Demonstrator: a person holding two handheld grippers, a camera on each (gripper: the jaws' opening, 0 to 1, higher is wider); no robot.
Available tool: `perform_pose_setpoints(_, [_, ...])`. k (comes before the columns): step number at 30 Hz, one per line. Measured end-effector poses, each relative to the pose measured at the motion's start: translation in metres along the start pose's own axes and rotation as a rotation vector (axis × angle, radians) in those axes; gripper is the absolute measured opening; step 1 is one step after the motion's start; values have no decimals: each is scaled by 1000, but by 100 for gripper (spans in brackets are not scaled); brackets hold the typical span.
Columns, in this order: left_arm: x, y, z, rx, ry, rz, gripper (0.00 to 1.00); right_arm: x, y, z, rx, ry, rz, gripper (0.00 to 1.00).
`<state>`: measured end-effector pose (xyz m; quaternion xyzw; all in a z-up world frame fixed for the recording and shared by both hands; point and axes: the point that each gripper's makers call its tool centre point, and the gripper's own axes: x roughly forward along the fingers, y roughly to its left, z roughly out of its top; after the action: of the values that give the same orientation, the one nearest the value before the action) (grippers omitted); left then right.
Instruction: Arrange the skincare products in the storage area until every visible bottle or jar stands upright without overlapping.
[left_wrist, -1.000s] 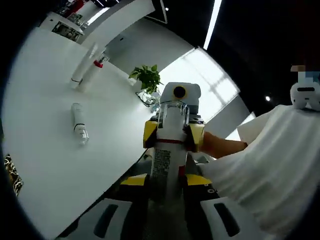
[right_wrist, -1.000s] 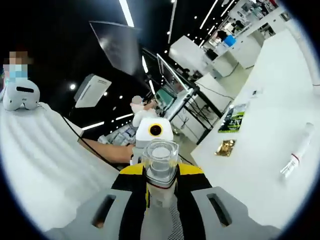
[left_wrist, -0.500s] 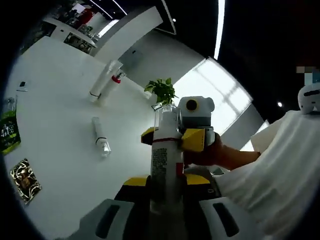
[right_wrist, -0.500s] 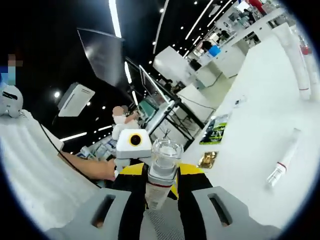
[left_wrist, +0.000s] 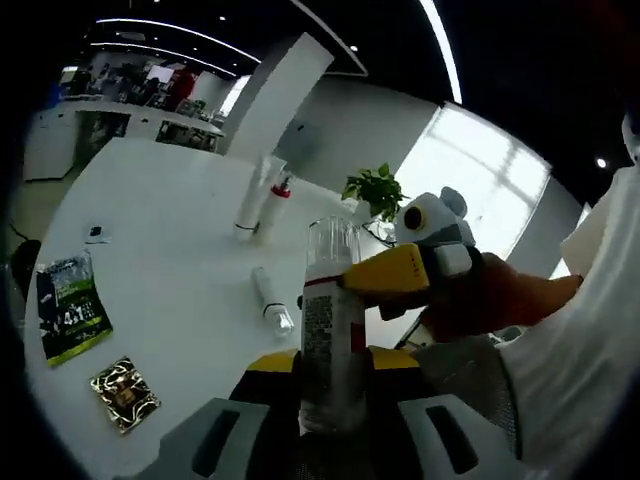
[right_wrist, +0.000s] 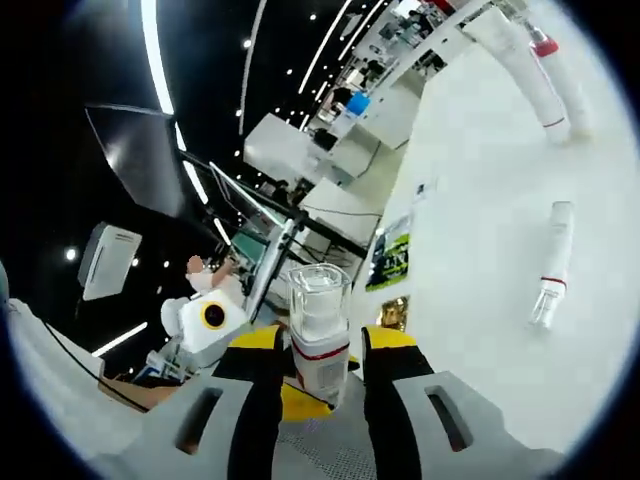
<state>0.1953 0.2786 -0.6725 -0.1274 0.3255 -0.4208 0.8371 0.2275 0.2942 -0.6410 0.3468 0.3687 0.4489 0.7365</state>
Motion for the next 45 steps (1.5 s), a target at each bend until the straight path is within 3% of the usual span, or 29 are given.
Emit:
perform_pose_setpoints(4, [1,6,-6,70,30,64,24,4,-5,-10,-4,30,-39,28])
perform_pose_setpoints(9, [1,6,-7,103,33,84,24,1,-9,-11,6,40,-56,22])
perform_pose_setpoints(12, [1,4,-4,116,20,71,24,-2,-5,-9,-53,40,-37,22])
perform_pose_setpoints(15, [2,1,-4,134,17,37,24,-4,0,-9,-163,69,-2,21])
perform_pose_setpoints(19, [2,-16,-7,51,33,-91,24,-9,13,-17,-255,149,67,21])
perform_pose_setpoints(25, [2,-27,-11,73,47,-150,23,-15,27,-25,-422,244,148,21])
perform_pose_setpoints(28, [1,-26,-8,72,34,-144,22,-14,27,-23,-411,238,149,22])
perform_pose_setpoints(31, [-2,-19,-1,61,-1,-111,22,-10,26,-15,-379,189,127,22])
perform_pose_setpoints(34, [-3,-9,1,39,-8,-55,22,-3,19,-11,-299,140,71,22])
perform_pose_setpoints(37, [-2,-5,-1,36,1,-32,21,2,18,-12,-231,108,66,24])
perform_pose_setpoints(45, [-1,-7,-1,-8,1,-53,22,0,16,-17,-271,98,37,21])
